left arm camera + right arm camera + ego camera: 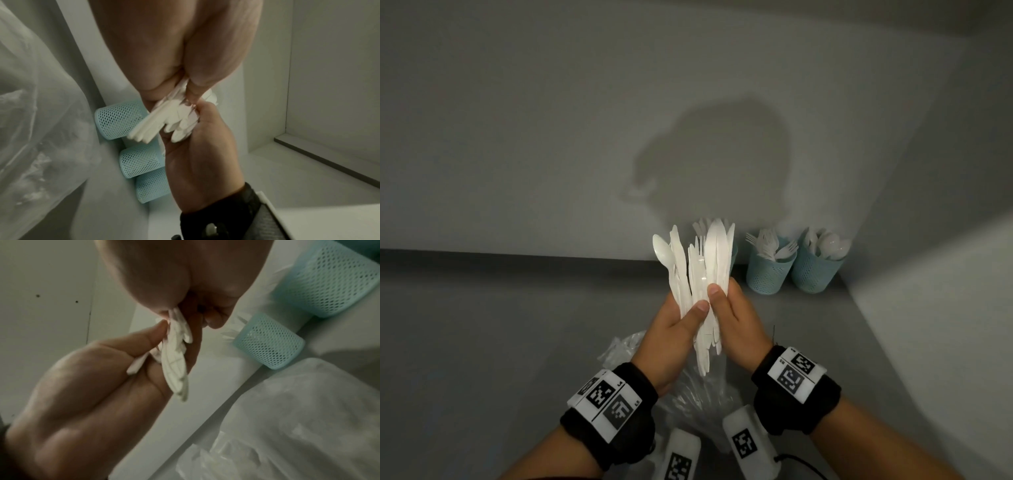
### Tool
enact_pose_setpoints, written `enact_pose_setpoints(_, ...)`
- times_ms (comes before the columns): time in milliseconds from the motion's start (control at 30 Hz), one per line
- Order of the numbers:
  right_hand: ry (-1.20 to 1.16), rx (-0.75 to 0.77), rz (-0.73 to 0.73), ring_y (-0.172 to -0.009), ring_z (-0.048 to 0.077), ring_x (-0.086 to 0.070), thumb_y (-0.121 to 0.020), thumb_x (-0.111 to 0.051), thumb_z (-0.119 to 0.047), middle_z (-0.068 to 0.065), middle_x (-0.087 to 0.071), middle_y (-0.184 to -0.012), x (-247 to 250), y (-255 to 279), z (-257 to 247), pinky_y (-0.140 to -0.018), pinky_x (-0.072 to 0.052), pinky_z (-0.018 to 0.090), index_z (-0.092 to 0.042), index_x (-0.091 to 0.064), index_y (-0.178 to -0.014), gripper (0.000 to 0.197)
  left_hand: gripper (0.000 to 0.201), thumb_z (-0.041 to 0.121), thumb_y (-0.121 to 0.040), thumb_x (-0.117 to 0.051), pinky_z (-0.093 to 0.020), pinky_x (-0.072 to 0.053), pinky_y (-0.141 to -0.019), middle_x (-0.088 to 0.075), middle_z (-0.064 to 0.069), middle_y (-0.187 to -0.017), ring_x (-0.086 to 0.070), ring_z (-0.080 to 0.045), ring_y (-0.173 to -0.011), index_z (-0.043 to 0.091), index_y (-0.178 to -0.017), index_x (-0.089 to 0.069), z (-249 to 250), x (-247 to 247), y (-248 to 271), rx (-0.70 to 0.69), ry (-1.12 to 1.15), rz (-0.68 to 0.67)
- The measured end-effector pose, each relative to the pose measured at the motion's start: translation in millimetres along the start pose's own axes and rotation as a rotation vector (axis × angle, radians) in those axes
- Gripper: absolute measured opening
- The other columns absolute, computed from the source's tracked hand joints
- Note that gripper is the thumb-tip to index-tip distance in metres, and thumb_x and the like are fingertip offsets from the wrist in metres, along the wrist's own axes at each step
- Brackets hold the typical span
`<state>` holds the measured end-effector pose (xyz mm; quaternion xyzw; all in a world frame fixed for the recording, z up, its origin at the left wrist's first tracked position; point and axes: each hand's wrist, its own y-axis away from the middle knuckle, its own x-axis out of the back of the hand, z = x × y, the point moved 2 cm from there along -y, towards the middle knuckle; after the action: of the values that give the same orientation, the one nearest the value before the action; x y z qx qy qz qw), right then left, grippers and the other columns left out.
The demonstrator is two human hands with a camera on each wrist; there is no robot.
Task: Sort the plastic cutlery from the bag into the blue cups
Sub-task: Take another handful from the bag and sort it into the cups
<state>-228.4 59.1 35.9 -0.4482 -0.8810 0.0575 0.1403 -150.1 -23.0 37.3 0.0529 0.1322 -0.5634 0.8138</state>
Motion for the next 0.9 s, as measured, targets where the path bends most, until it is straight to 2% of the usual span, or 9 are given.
enact_pose_setpoints(67, -0.086, -0.060, -0.038, -0.104, 0.009, -0.064, -0.101, -0.036, -0.020, -0.003, -0.066, -0.109, 2.1, 0.2, -3.0, -0.091, -0.051, 0.024, -0.029, -0.053, -0.110, 0.022, 0.033, 0.011, -0.099, -0.044, -0.032, -0.052, -0.094, -0.068, -0.002, -0.122, -0.065, -0.016, -0.112, 0.028, -0.125, -0.054, 0.5, 2.1, 0.1, 0.015, 0.032, 0.005)
enact_pose_setpoints(133, -0.063, -0.074, -0.065, -0.101, 0.009, -0.065, -0.101, -0.037, -0.019, -0.003, -0.068, -0.105, 5.6, -2.1, -3.5, -0.089, -0.052, 0.023, -0.027, -0.057, -0.106, 0.022, 0.034, 0.009, -0.098, -0.045, -0.034, -0.052, -0.095, -0.068, -0.003, -0.123, -0.064, -0.018, -0.114, 0.025, -0.127, -0.052, 0.5, 4.3, 0.2, 0.010, 0.028, 0.003)
enact_pose_setpoints(233, 0.138, -0.027, -0.076, -0.101, 0.016, -0.065, -0.100, -0.038, -0.024, 0.004, -0.067, -0.108, 9.2, -5.3, -1.4, -0.091, -0.052, 0.033, -0.015, -0.058, -0.113, 0.026, 0.039, 0.009, -0.099, -0.044, -0.035, -0.049, -0.098, -0.065, -0.003, -0.127, -0.062, -0.017, -0.117, 0.022, -0.136, -0.046, -1.2, 4.6, 0.6, -0.007, -0.029, 0.020)
enact_pose_setpoints(367, 0.341, 0.105, -0.039, -0.098, 0.014, -0.060, -0.100, -0.036, -0.021, 0.007, -0.059, -0.109, 6.1, -5.6, -4.7, -0.084, -0.049, 0.023, -0.012, -0.058, -0.115, 0.028, 0.038, 0.009, -0.099, -0.044, -0.026, -0.050, -0.092, -0.065, 0.005, -0.125, -0.062, -0.009, -0.114, 0.039, -0.121, -0.050, -1.8, 1.7, -0.8, -0.033, -0.109, 0.085)
enact_pose_setpoints(433, 0.376, 0.098, 0.019, -0.092, 0.017, -0.059, -0.100, -0.037, -0.021, 0.009, -0.058, -0.102, 5.3, -6.8, -5.4, -0.079, -0.048, 0.025, -0.008, -0.058, -0.107, 0.025, 0.037, 0.009, -0.099, -0.044, -0.028, -0.051, -0.093, -0.065, 0.004, -0.123, -0.063, -0.009, -0.112, 0.036, -0.124, -0.050, -3.2, 1.3, -3.0, -0.027, -0.129, 0.094)
enact_pose_setpoints(533, 0.168, -0.059, 0.075, -0.078, 0.018, -0.061, -0.100, -0.035, -0.022, 0.005, -0.059, -0.087, 5.5, -9.1, -7.1, -0.072, -0.053, 0.033, -0.011, -0.051, -0.095, 0.019, 0.033, 0.004, -0.099, -0.043, -0.031, -0.057, -0.081, -0.071, -0.004, -0.102, -0.071, -0.014, -0.091, 0.017, -0.129, -0.048, -6.0, 4.4, -3.7, 0.044, -0.075, 0.101)
enact_pose_setpoints(600, 0.065, -0.096, 0.109, -0.068, 0.012, -0.057, -0.100, -0.033, -0.020, -0.002, -0.056, -0.075, 8.8, -13.4, -11.4, -0.069, -0.051, 0.030, -0.017, -0.047, -0.091, 0.018, 0.026, 0.003, -0.099, -0.042, -0.034, -0.059, -0.077, -0.067, -0.007, -0.086, -0.069, -0.017, -0.078, 0.009, -0.123, -0.048, -6.2, 7.9, -1.3, 0.075, -0.064, 0.116)
enact_pose_setpoints(767, -0.057, -0.142, 0.037, -0.047, 0.006, -0.039, -0.101, -0.035, -0.019, -0.001, -0.039, -0.061, 10.4, -24.9, -15.2, -0.047, -0.037, 0.017, -0.010, -0.040, -0.085, 0.019, 0.020, 0.007, -0.099, -0.043, -0.037, -0.058, -0.080, -0.062, -0.011, -0.086, -0.064, -0.019, -0.076, 0.011, -0.118, -0.049, -5.5, 17.7, -2.2, 0.095, -0.076, 0.163)
enact_pose_setpoints(900, -0.070, -0.214, -0.063, -0.049, 0.008, -0.035, -0.100, -0.037, -0.027, -0.003, -0.036, -0.057, 10.2, -35.6, -10.6, -0.052, -0.034, 0.022, -0.013, -0.045, -0.076, 0.029, 0.021, 0.007, -0.099, -0.043, -0.034, -0.059, -0.077, -0.062, -0.009, -0.083, -0.064, -0.018, -0.074, 0.004, -0.119, -0.048, -1.4, 27.4, -9.2, 0.079, -0.066, 0.172)
